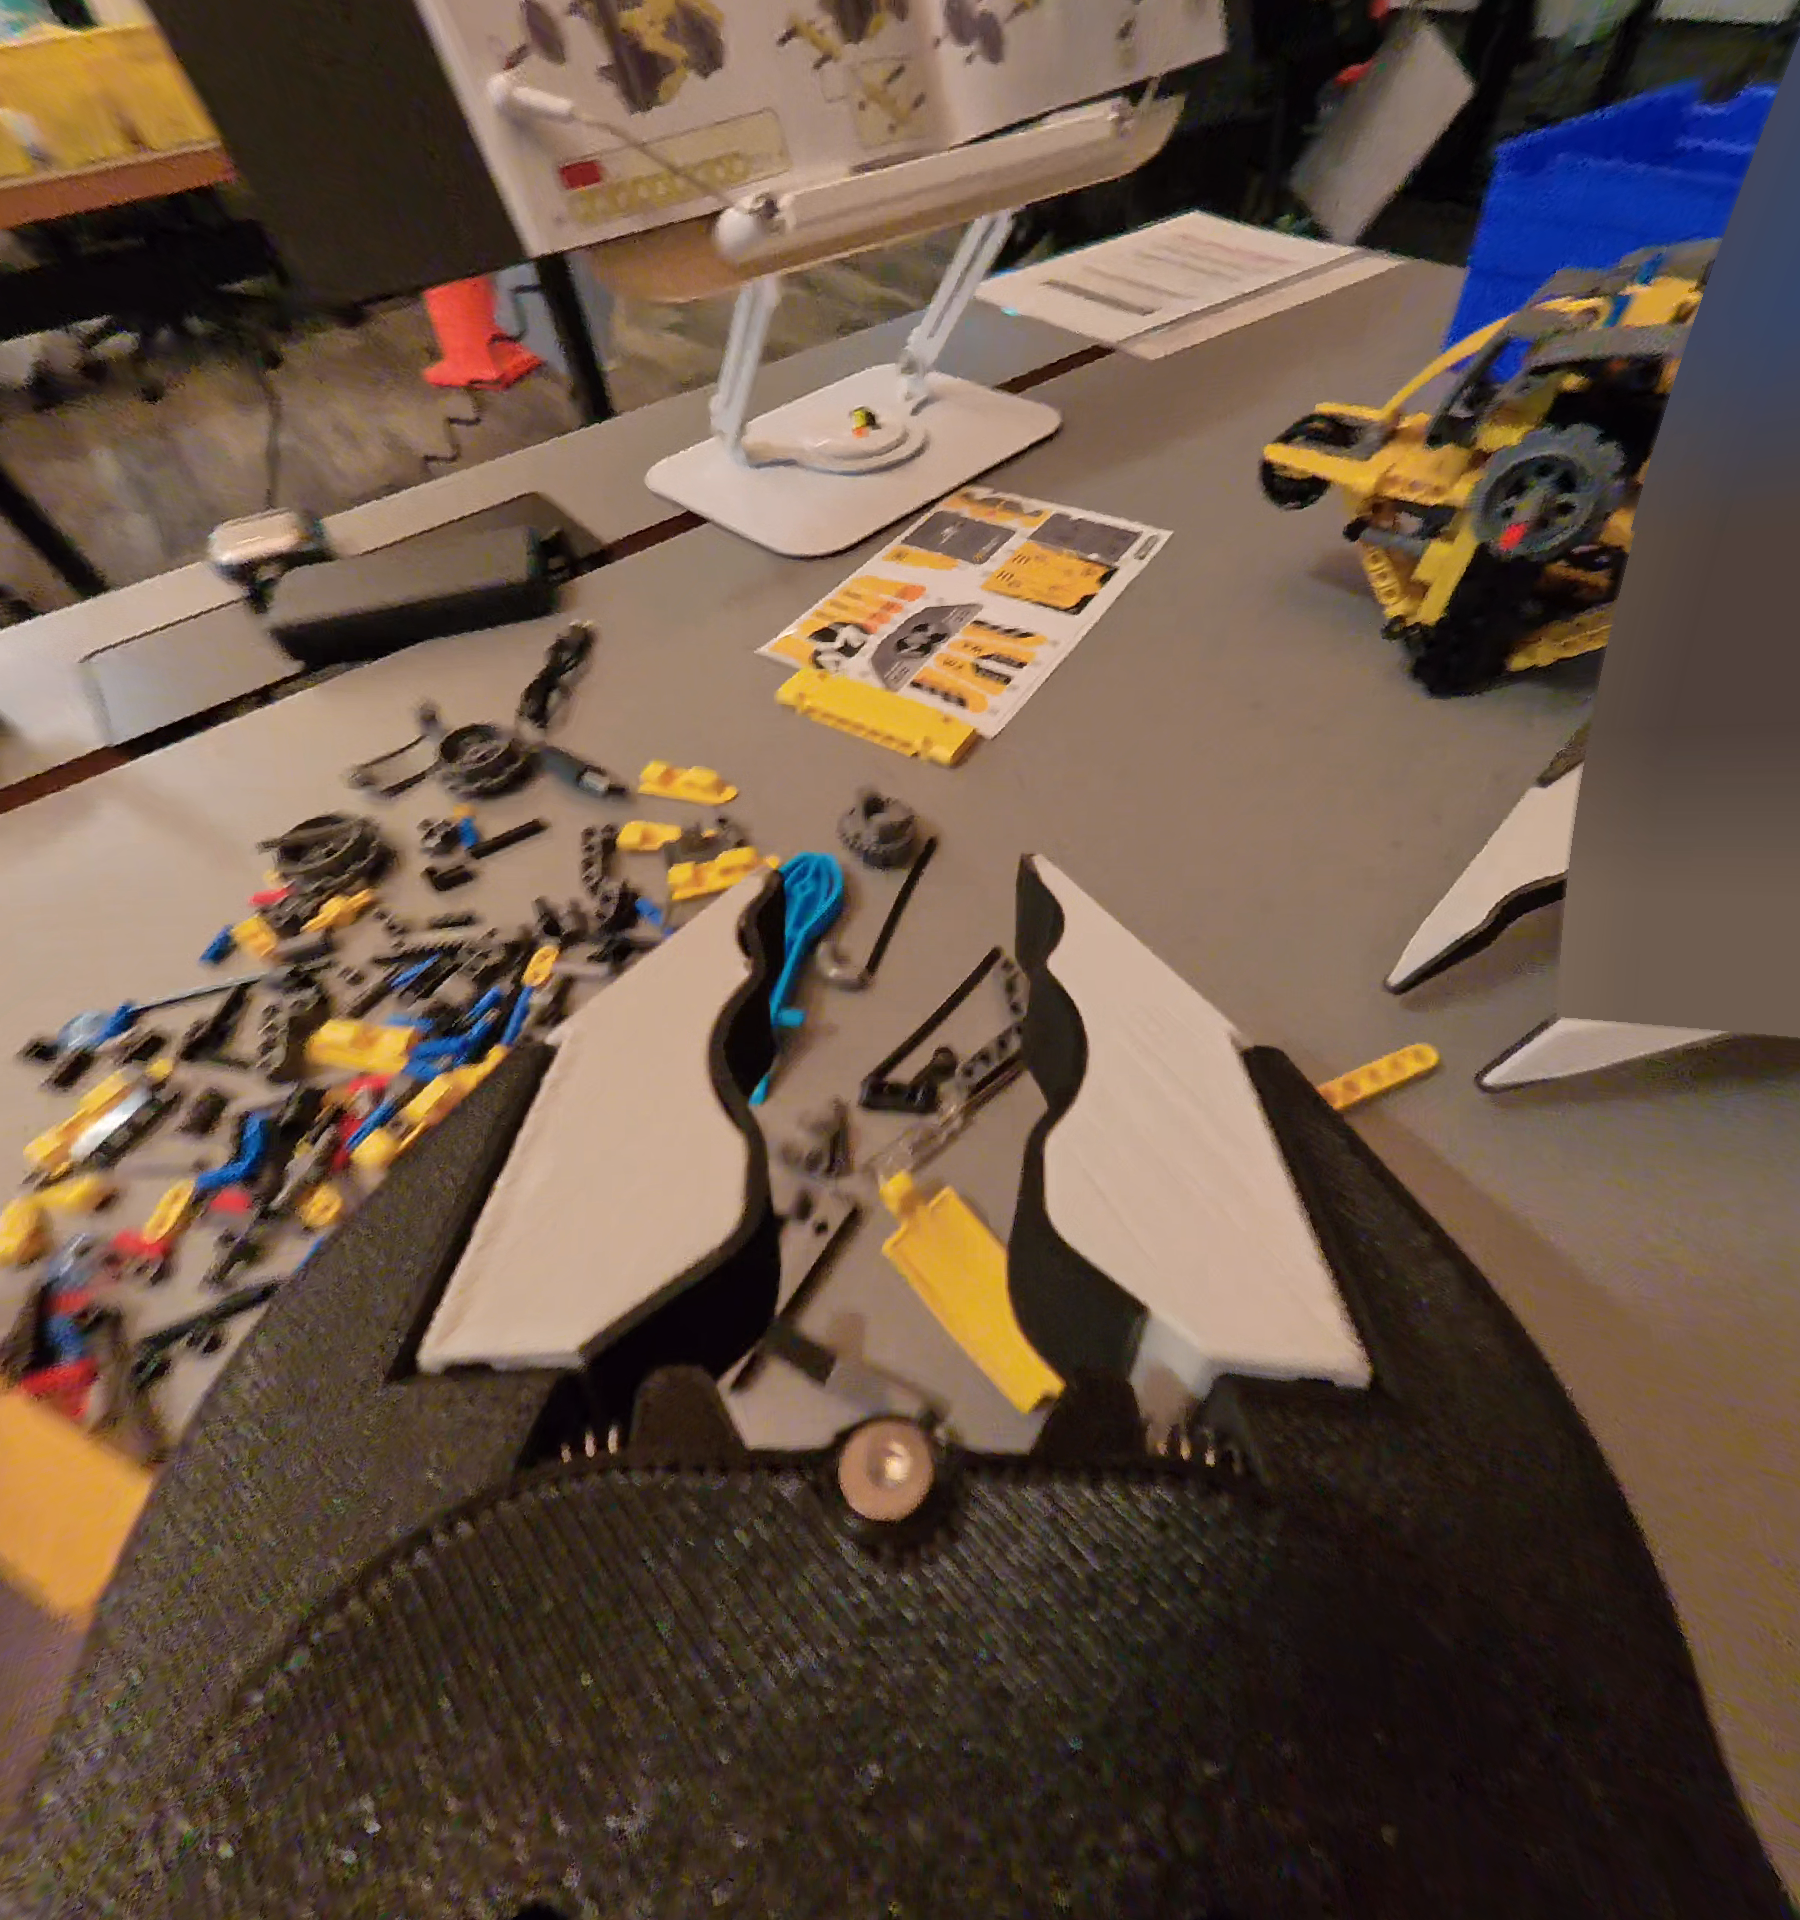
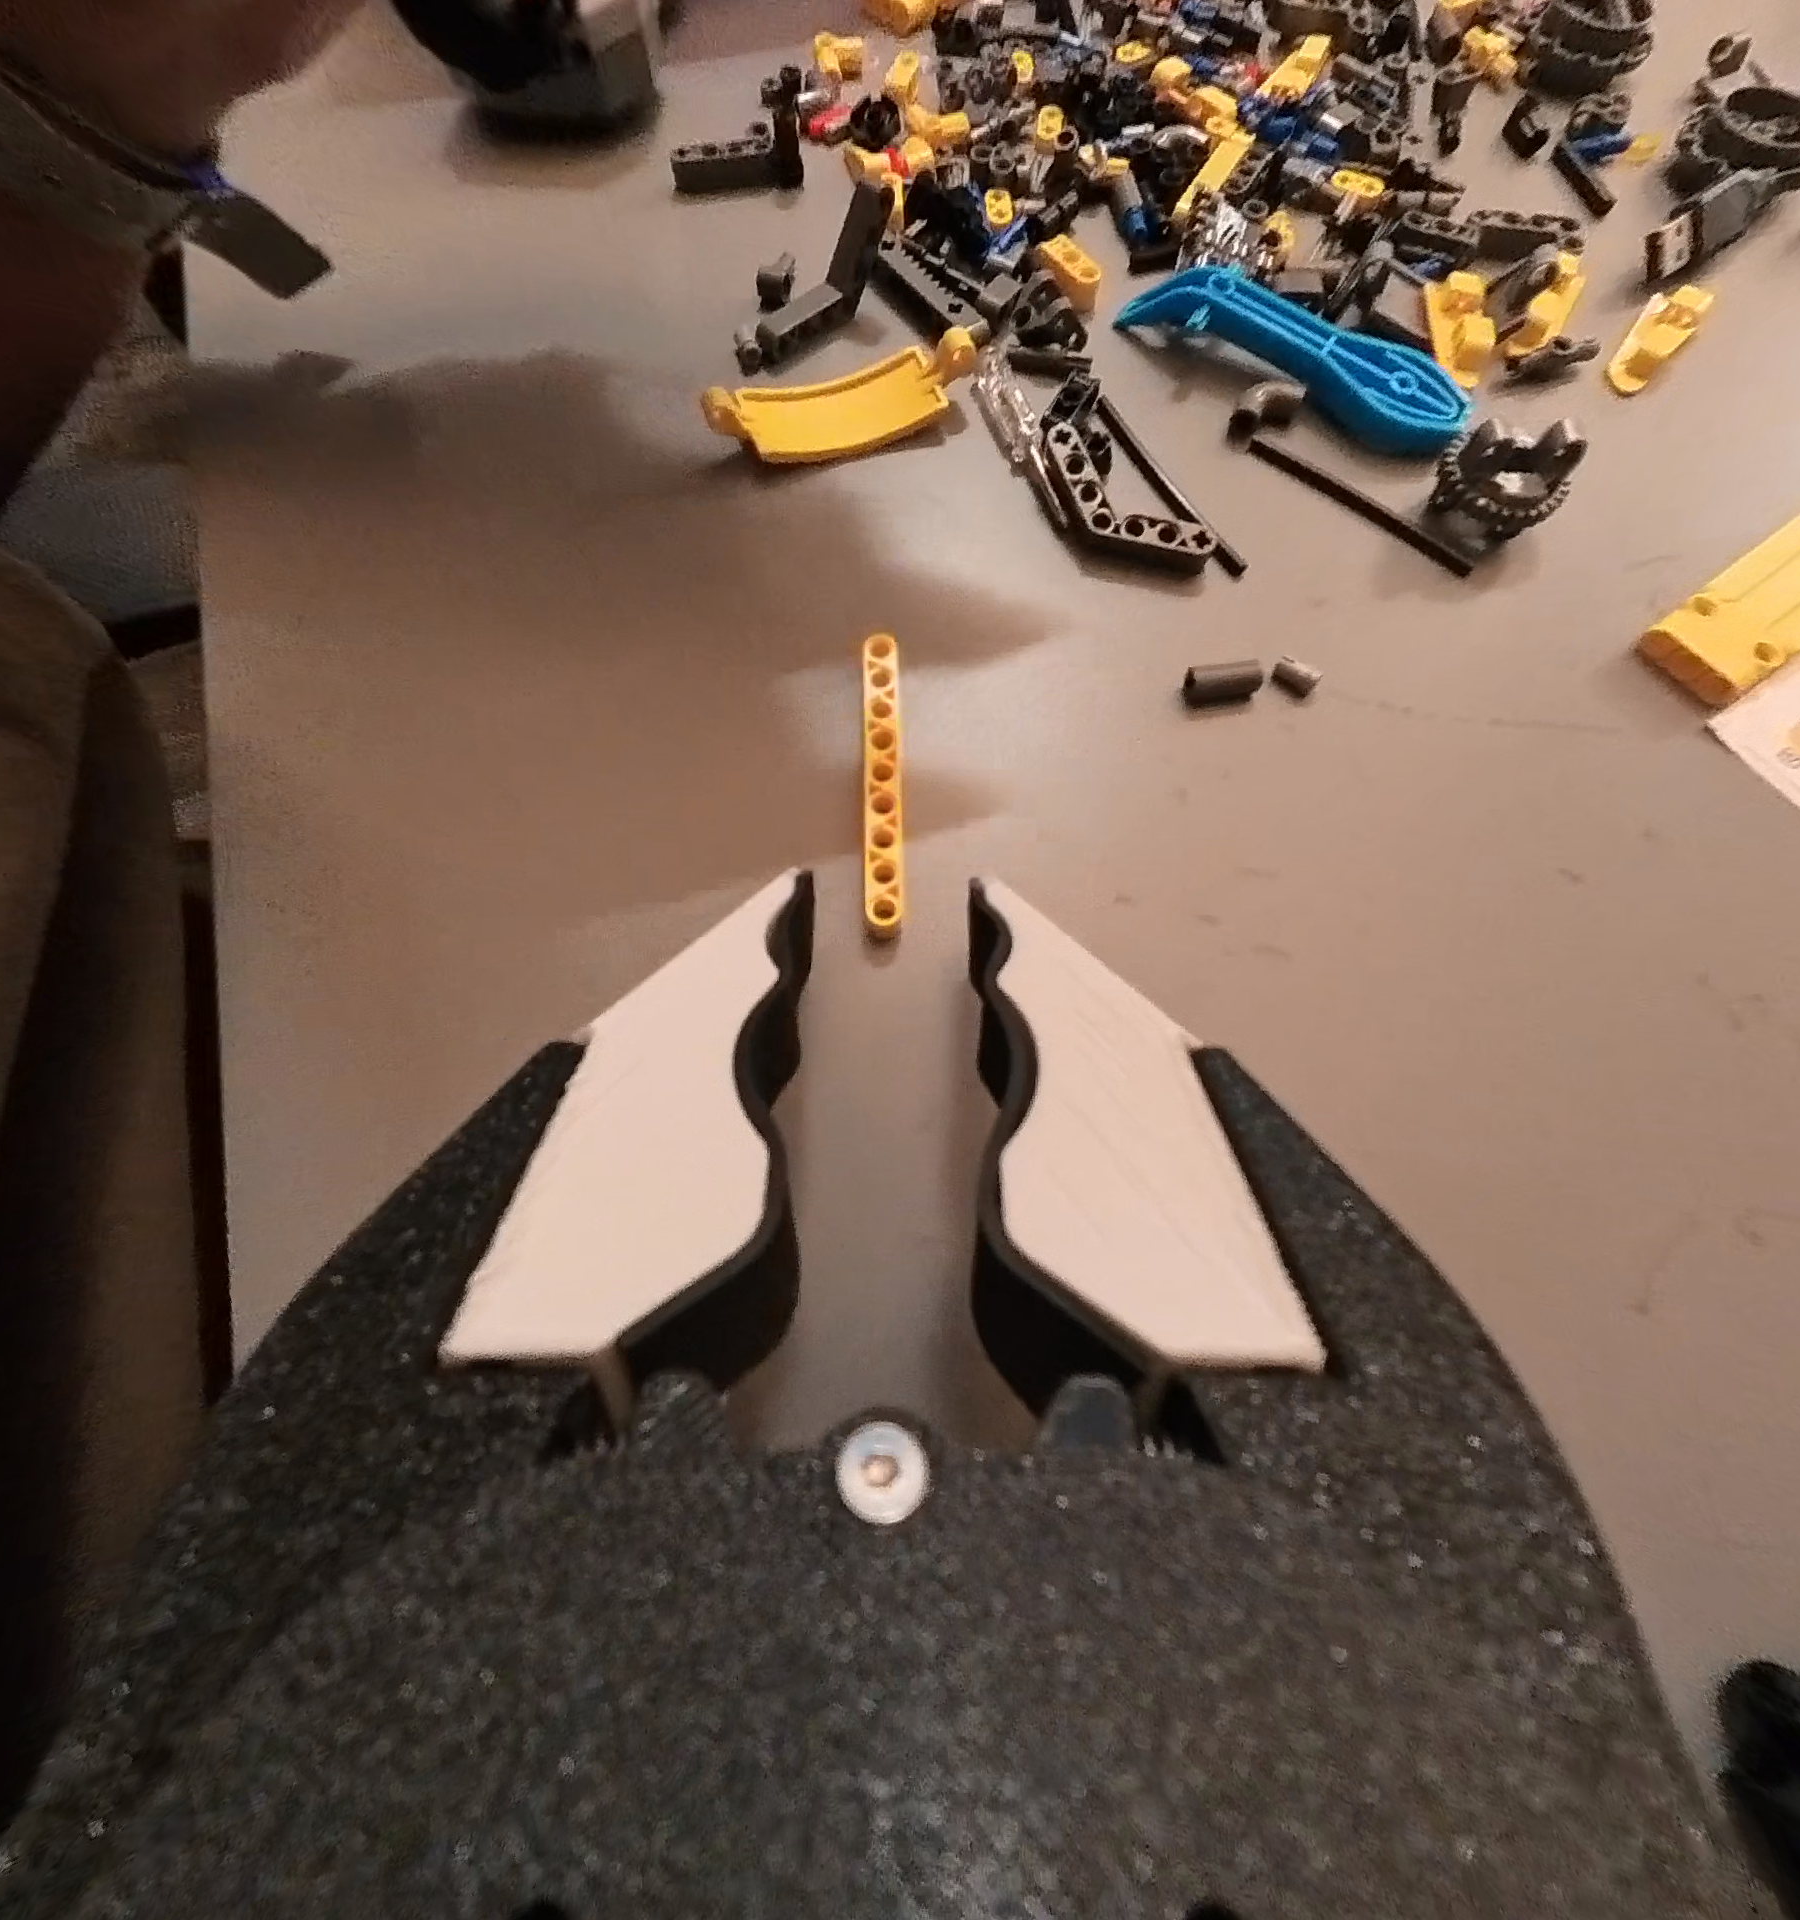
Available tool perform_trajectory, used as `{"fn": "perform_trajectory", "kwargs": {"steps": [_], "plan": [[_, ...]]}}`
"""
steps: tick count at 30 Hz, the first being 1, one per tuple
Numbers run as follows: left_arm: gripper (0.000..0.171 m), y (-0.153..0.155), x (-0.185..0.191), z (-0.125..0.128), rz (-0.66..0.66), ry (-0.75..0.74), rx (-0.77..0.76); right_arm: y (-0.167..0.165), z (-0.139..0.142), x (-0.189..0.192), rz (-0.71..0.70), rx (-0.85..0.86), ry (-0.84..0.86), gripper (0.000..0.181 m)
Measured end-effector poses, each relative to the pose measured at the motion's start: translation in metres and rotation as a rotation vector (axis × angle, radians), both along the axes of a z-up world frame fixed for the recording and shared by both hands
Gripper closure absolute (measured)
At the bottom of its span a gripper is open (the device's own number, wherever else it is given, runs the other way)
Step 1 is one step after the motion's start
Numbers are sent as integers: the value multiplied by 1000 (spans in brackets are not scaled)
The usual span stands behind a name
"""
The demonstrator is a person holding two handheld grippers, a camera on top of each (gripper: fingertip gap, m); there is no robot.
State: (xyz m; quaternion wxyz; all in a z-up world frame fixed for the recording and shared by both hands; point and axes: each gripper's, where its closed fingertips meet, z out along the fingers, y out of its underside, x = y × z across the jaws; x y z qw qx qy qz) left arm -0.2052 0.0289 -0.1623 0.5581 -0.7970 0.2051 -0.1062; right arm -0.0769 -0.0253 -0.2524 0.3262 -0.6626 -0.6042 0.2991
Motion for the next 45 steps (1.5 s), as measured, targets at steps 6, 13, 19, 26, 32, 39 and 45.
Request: {"fn": "perform_trajectory", "kwargs": {"steps": [6, 13, 19, 26, 32, 39, 45], "plan": [[128, -23, -25, -8, 82, -25, -27, -1, -7, -1, 3, 35, -51, 159], [127, -38, -12, -18, 23, -173, -75, 1, -10, 0, -9, 84, -76, 172], [126, -58, 36, -47, -148, -116, -202, 0, -7, 0, -3, 37, -53, 175], [127, -65, 72, -67, -261, 69, -257, -1, -6, 5, 0, -65, -34, 175], [132, -63, 89, -75, -330, 95, -281, -9, 0, 15, -36, -346, 26, 175], [139, -73, 106, -93, -422, 257, -288, -12, -2, 28, -139, -637, 54, 175], [142, -66, 110, -103, -420, 323, -298, -11, -10, 34, -170, -635, 36, 175]]}}
